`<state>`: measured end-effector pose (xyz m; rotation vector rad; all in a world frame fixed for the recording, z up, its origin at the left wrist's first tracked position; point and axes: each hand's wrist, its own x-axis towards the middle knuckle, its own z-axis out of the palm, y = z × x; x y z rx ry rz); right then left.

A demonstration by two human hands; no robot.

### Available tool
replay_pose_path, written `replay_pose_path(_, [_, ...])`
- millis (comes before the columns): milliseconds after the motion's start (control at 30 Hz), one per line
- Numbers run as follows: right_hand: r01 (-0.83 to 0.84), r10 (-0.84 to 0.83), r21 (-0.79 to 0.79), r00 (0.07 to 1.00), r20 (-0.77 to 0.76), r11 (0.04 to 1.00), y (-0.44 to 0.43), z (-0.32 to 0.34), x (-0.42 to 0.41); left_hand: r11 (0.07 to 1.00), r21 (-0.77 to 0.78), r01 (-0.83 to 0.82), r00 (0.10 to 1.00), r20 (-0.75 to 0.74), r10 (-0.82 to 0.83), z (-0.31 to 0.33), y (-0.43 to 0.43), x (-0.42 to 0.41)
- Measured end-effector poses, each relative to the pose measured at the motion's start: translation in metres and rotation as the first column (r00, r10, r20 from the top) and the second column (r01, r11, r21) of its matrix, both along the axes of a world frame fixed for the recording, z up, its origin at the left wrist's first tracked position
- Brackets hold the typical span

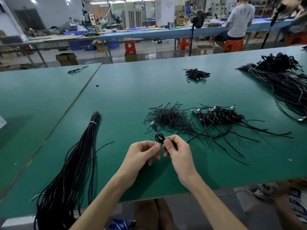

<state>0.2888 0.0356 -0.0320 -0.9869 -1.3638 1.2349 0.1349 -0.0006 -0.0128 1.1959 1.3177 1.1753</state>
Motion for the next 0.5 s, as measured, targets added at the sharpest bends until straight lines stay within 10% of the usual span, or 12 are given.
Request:
replay_pose_path(367, [-0.021, 0.016, 0.053, 0.995, 0.095, 0.998, -0.002, 0.001, -0.002, 0.989, -0.01, -0.146, 0.989, 0.026, 0.147, -0.001, -0.002, 0.004])
replay_pose_path(500, [-0.01, 0.001, 0.061, 0.99, 0.141, 0.998, -0.002, 0.001, -0.005, 0.925, 0.245, -0.29, 0.891, -0.285, 0.354, -0.01, -0.004, 0.013])
